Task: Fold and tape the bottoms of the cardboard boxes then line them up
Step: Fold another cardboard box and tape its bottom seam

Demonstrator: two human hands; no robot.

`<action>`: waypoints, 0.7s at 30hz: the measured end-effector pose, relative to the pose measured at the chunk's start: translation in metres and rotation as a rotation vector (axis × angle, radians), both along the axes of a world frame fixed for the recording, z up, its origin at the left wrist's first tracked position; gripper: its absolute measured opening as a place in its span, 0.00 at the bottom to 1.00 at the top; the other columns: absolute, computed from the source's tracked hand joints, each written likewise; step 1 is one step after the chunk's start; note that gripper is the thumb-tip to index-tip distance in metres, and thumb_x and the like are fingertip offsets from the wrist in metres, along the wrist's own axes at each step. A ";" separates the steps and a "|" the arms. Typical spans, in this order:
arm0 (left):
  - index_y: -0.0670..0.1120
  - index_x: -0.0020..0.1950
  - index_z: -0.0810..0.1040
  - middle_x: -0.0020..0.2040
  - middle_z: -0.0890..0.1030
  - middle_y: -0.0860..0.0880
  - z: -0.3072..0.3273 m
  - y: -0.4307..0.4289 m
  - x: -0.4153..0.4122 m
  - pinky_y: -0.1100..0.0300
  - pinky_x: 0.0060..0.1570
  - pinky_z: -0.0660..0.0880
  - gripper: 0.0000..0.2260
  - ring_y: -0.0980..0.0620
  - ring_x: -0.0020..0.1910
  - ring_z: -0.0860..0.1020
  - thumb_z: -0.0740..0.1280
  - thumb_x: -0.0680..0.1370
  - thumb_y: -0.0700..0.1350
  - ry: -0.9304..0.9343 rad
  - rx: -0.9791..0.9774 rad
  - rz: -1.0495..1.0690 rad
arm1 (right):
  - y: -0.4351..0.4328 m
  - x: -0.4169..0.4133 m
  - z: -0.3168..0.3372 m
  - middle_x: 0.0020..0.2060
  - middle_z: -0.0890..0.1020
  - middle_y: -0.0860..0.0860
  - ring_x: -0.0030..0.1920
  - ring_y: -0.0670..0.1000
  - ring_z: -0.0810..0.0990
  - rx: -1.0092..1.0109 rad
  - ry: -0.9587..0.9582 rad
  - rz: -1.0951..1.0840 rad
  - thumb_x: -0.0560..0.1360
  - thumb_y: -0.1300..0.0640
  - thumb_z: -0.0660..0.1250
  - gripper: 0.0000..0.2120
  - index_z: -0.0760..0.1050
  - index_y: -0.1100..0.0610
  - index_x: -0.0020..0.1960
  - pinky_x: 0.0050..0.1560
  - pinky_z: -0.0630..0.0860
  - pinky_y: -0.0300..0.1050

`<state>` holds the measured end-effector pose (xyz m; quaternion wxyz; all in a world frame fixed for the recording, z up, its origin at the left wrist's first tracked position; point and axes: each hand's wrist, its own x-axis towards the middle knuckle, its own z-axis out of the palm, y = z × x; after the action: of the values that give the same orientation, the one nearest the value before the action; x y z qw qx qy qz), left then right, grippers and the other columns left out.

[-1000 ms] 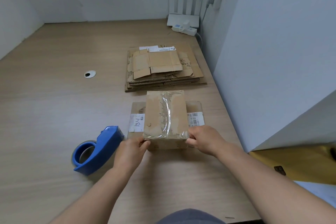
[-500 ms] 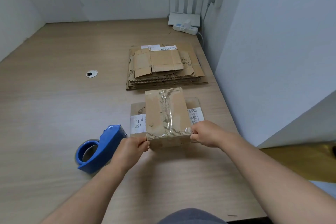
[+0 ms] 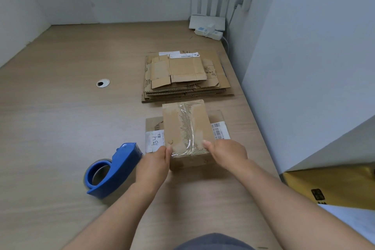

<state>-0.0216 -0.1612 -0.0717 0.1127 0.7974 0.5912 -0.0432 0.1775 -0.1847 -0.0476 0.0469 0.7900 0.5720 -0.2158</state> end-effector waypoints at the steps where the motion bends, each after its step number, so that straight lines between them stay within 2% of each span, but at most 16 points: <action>1: 0.49 0.64 0.66 0.53 0.79 0.46 0.000 -0.001 -0.001 0.57 0.33 0.70 0.10 0.46 0.43 0.77 0.52 0.83 0.46 0.001 0.017 0.009 | -0.002 0.005 -0.004 0.56 0.79 0.58 0.57 0.58 0.76 0.014 0.056 0.000 0.81 0.38 0.45 0.30 0.77 0.57 0.54 0.47 0.67 0.47; 2: 0.50 0.62 0.67 0.52 0.80 0.47 0.000 -0.002 -0.002 0.56 0.34 0.72 0.10 0.46 0.45 0.79 0.51 0.84 0.48 0.006 0.035 0.021 | -0.003 0.009 -0.009 0.55 0.80 0.59 0.56 0.59 0.76 0.037 0.111 -0.005 0.81 0.40 0.45 0.27 0.76 0.56 0.49 0.47 0.66 0.46; 4: 0.50 0.59 0.69 0.51 0.81 0.47 -0.003 -0.003 -0.003 0.57 0.35 0.72 0.14 0.47 0.48 0.79 0.48 0.84 0.53 -0.020 0.030 0.063 | -0.006 0.015 -0.016 0.51 0.80 0.60 0.53 0.59 0.76 0.087 0.208 -0.020 0.82 0.42 0.45 0.23 0.67 0.53 0.37 0.44 0.64 0.45; 6: 0.51 0.58 0.70 0.52 0.80 0.48 -0.004 -0.003 -0.003 0.58 0.35 0.70 0.18 0.48 0.48 0.79 0.45 0.83 0.57 -0.052 0.001 0.092 | -0.007 0.018 -0.018 0.45 0.79 0.58 0.51 0.58 0.76 0.120 0.262 -0.017 0.82 0.44 0.46 0.22 0.63 0.50 0.32 0.43 0.62 0.44; 8: 0.52 0.62 0.71 0.54 0.79 0.48 -0.005 -0.005 -0.005 0.58 0.36 0.70 0.21 0.49 0.50 0.78 0.43 0.82 0.57 -0.045 -0.041 0.099 | -0.010 0.021 -0.017 0.45 0.78 0.57 0.51 0.57 0.76 0.132 0.323 -0.025 0.83 0.45 0.47 0.24 0.71 0.54 0.36 0.43 0.64 0.44; 9: 0.53 0.65 0.70 0.56 0.79 0.48 -0.005 -0.005 -0.005 0.58 0.38 0.71 0.22 0.49 0.51 0.78 0.43 0.82 0.57 -0.036 -0.067 0.101 | -0.011 0.023 -0.017 0.48 0.80 0.57 0.53 0.57 0.76 0.127 0.352 -0.037 0.82 0.45 0.47 0.25 0.76 0.57 0.43 0.46 0.66 0.44; 11: 0.53 0.67 0.70 0.59 0.78 0.48 -0.001 -0.006 -0.006 0.57 0.43 0.72 0.23 0.49 0.55 0.77 0.43 0.82 0.58 -0.076 -0.124 0.134 | -0.012 0.025 -0.016 0.53 0.80 0.56 0.55 0.57 0.76 0.097 0.342 -0.065 0.82 0.42 0.45 0.28 0.78 0.58 0.54 0.52 0.71 0.47; 12: 0.52 0.68 0.71 0.60 0.78 0.48 0.000 -0.005 -0.006 0.55 0.47 0.73 0.24 0.48 0.57 0.77 0.43 0.82 0.59 -0.154 -0.149 0.169 | -0.011 0.025 -0.016 0.52 0.80 0.54 0.55 0.57 0.76 0.093 0.303 -0.076 0.81 0.39 0.44 0.29 0.78 0.56 0.54 0.51 0.71 0.48; 14: 0.52 0.68 0.73 0.63 0.77 0.48 0.001 -0.002 -0.008 0.54 0.55 0.72 0.26 0.48 0.60 0.75 0.45 0.81 0.62 -0.481 -0.282 0.293 | -0.007 0.024 -0.013 0.46 0.79 0.50 0.50 0.55 0.77 0.142 0.270 -0.121 0.79 0.36 0.47 0.25 0.74 0.53 0.45 0.45 0.70 0.47; 16: 0.51 0.68 0.74 0.63 0.78 0.50 0.001 0.002 -0.011 0.52 0.62 0.72 0.26 0.49 0.61 0.75 0.50 0.79 0.63 -0.861 -0.470 0.406 | -0.002 0.025 -0.011 0.45 0.78 0.48 0.48 0.52 0.76 0.186 0.404 -0.172 0.77 0.36 0.54 0.21 0.72 0.53 0.46 0.44 0.70 0.46; 17: 0.51 0.67 0.74 0.62 0.78 0.50 0.000 0.002 -0.014 0.51 0.64 0.72 0.25 0.51 0.60 0.76 0.52 0.79 0.62 -0.968 -0.543 0.425 | 0.001 0.026 -0.012 0.46 0.78 0.48 0.49 0.51 0.77 0.180 0.493 -0.177 0.77 0.38 0.58 0.19 0.74 0.54 0.49 0.46 0.72 0.46; 19: 0.54 0.66 0.74 0.62 0.78 0.52 -0.005 0.000 -0.018 0.49 0.65 0.71 0.19 0.52 0.62 0.75 0.55 0.80 0.59 -1.046 -0.598 0.419 | 0.002 0.032 -0.017 0.48 0.79 0.48 0.50 0.51 0.78 0.144 0.613 -0.156 0.76 0.43 0.64 0.15 0.77 0.53 0.52 0.49 0.75 0.46; 21: 0.57 0.64 0.74 0.62 0.77 0.55 -0.008 -0.004 -0.017 0.49 0.62 0.74 0.14 0.53 0.62 0.75 0.56 0.81 0.55 -1.099 -0.608 0.434 | 0.001 0.035 -0.025 0.47 0.79 0.49 0.50 0.52 0.78 0.139 0.649 -0.141 0.76 0.45 0.65 0.10 0.76 0.51 0.48 0.50 0.75 0.46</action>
<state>-0.0388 -0.1655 -0.0796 0.6239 0.4988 0.5565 0.2285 0.2121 -0.1839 -0.0724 -0.2067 0.7189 0.5145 -0.4193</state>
